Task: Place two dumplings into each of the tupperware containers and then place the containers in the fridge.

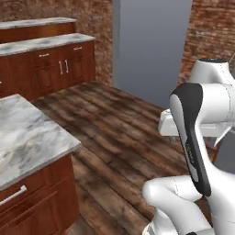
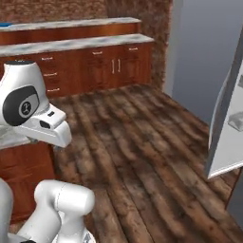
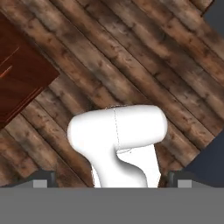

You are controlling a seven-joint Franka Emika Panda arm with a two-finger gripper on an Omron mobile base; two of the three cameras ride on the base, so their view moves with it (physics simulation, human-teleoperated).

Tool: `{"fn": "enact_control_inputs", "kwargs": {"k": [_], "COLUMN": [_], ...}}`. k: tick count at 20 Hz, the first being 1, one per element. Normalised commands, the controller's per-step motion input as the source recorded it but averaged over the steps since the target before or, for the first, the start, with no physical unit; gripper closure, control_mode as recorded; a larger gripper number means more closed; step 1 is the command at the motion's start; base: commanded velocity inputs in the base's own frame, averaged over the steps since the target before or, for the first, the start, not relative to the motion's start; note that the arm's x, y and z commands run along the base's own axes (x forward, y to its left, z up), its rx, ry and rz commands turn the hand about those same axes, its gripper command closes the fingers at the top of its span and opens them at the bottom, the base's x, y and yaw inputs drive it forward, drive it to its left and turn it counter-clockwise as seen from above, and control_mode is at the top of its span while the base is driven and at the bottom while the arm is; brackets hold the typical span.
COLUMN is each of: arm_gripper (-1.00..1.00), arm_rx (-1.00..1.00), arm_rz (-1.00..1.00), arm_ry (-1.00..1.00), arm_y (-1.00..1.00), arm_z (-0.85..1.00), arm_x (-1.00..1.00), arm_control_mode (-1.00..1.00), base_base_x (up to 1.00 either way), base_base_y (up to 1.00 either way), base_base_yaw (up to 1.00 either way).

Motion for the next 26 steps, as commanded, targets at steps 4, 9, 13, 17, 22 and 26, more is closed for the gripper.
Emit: {"fn": "enact_control_inputs", "kwargs": {"k": [4,9,13,17,22,26], "arm_gripper": [-1.00,-1.00,-1.00,-1.00,-1.00,-1.00], "arm_rx": [0.00,0.00,0.00,0.00,0.00,0.00], "arm_rz": [0.00,0.00,0.00,0.00,0.00,0.00], "arm_ry": [0.00,0.00,0.00,0.00,0.00,0.00], "arm_y": [0.00,0.00,0.00,0.00,0.00,0.00], "arm_z": [0.00,0.00,0.00,0.00,0.00,0.00], "arm_x": [0.00,0.00,0.00,0.00,0.00,0.00], "arm_control_mode": [1.00,1.00,1.00,1.00,1.00,1.00], "base_base_x": [0.02,0.15,0.10,0.25,0.81,0.95], "base_base_y": [0.39,0.17,0.00,0.00,-0.19,-0.44], "base_base_yaw": [0.91,0.88,0.95,0.95,0.77,0.65]}}
